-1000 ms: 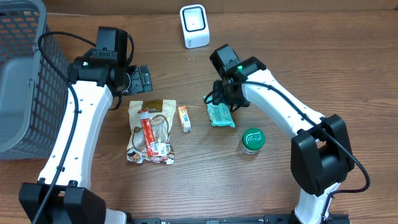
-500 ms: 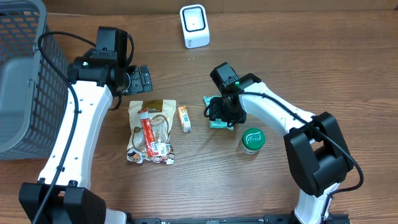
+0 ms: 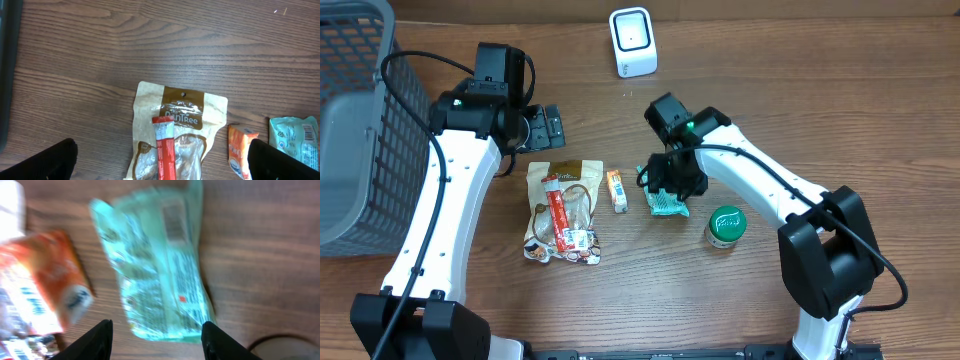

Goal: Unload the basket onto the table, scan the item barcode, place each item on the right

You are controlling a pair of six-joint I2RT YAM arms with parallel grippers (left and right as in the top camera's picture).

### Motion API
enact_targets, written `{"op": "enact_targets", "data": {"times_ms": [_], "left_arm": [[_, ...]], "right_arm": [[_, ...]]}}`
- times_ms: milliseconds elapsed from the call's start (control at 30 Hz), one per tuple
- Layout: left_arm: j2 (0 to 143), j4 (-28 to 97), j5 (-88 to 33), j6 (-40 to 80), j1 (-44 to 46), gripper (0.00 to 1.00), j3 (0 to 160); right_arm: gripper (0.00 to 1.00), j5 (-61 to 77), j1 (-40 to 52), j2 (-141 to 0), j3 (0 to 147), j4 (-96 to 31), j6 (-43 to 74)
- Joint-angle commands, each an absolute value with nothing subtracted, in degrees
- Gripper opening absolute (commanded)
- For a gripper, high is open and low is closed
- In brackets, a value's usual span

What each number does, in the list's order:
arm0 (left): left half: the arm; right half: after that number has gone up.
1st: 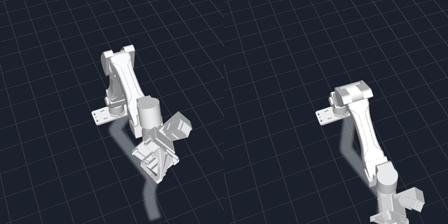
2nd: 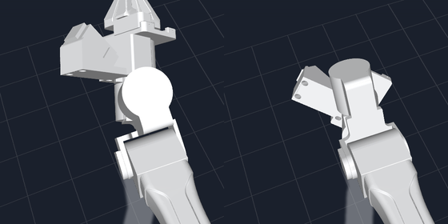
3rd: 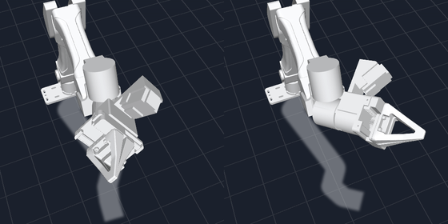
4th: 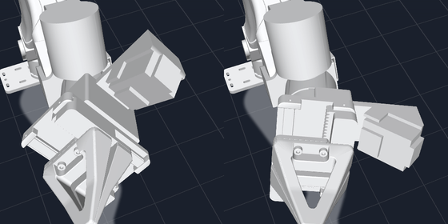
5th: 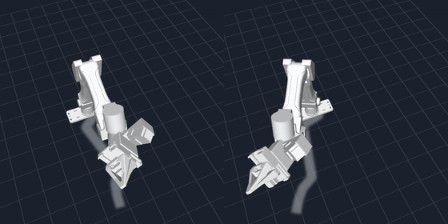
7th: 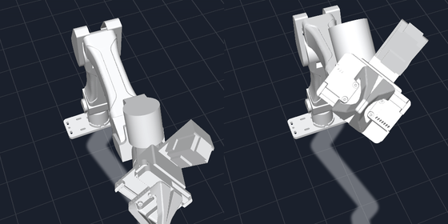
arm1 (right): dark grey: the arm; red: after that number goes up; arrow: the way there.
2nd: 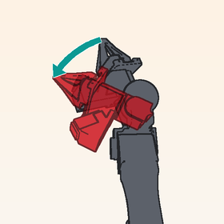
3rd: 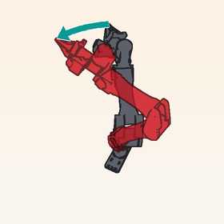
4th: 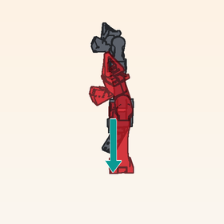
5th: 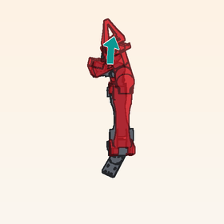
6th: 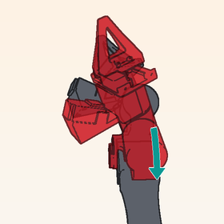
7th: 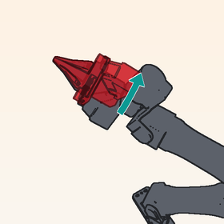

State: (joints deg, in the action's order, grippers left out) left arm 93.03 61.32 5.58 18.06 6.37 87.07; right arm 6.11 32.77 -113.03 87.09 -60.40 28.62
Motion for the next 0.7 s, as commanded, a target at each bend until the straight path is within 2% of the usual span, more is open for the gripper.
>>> {"op": "enact_targets", "data": {"times_ms": [0,233,500,533,600,667], "left_arm": [[93.34,61.25,5.30,18.85,6.76,1.00,88.12],[93.34,61.25,5.30,18.85,6.76,1.00,88.12],[93.34,61.25,5.30,18.85,6.76,1.00,88.12],[93.34,61.25,5.30,18.85,6.76,1.00,88.12],[93.34,61.25,5.30,18.85,6.76,1.00,88.12],[93.34,61.25,5.30,18.85,6.76,1.00,88.12]], "right_arm": [[0.58,4.71,33.76,-111.44,88.77,-60.60,27.14],[0.56,4.51,34.83,-111.46,87.24,-59.72,27.16],[0.46,1.91,35.68,-111.92,85.38,-58.06,27.07],[0.41,1.74,35.68,-112.01,85.38,-57.93,26.79],[0.22,1.28,35.68,-112.07,85.38,-57.98,26.65],[0.15,1.28,35.68,-112.09,85.38,-58.00,26.46]]}}
